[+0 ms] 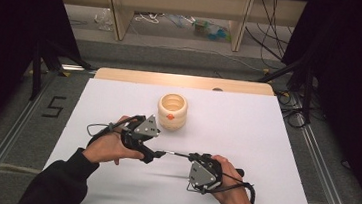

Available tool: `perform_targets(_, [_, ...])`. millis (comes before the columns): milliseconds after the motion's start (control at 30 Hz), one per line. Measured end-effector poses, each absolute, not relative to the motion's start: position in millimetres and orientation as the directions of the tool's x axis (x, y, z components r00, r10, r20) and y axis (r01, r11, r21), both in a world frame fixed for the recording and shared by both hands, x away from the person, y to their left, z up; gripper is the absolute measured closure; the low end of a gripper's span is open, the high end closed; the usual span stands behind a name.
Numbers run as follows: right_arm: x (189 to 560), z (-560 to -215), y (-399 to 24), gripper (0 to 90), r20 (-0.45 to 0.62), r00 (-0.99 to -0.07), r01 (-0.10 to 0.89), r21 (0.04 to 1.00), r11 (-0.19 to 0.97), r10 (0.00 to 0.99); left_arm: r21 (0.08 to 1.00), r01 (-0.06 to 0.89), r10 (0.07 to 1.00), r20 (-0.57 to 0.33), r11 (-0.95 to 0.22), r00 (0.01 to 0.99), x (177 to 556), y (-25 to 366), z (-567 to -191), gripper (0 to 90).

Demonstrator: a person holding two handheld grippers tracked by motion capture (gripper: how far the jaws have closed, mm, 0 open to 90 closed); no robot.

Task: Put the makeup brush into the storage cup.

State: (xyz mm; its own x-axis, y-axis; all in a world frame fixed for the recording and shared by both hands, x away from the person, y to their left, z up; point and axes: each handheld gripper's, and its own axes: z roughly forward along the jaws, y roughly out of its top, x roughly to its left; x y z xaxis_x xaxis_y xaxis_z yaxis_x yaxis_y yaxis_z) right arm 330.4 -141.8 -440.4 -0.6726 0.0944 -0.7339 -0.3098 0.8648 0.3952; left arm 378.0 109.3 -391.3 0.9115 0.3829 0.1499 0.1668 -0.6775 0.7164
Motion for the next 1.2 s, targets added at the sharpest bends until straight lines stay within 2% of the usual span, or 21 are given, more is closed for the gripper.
perform_targets(167, [333,-439,-149,85.0,-0.711,-0.689,-0.283,0.438,0.853,0.137,0.783,0.156,0.434,0.157,-0.602,0.887,367,110,-391,27.0])
perform_targets(267, [329,-439,-149,85.0,-0.636,-0.730,-0.203,0.551,0.809,0.251,0.812,0.147,0.450,0.154,-0.565,0.879,360,110,-392,25.9])
perform_targets(300, [329,-438,-150,85.0,-0.630,-0.733,-0.203,0.561,0.802,0.255,0.821,0.144,0.458,0.154,-0.552,0.876,359,110,-392,25.5])
perform_targets(500, [333,-437,-157,85.0,-0.585,-0.745,-0.168,0.629,0.759,0.320,0.890,0.189,0.510,0.055,-0.414,0.858,354,110,-403,24.7])
perform_targets(800, [334,-436,-162,84.9,-0.529,-0.763,-0.138,0.693,0.707,0.370,0.926,0.179,0.548,0.035,-0.332,0.836,346,122,-423,23.2])
perform_targets(900, [333,-435,-161,84.9,-0.518,-0.766,-0.136,0.709,0.692,0.381,0.944,0.188,0.563,-0.004,-0.270,0.826,343,122,-422,23.2])
perform_targets(1200, [329,-433,-160,84.8,-0.485,-0.774,-0.137,0.755,0.642,0.406,0.952,0.205,0.556,-0.047,-0.226,0.830,336,117,-425,23.2])
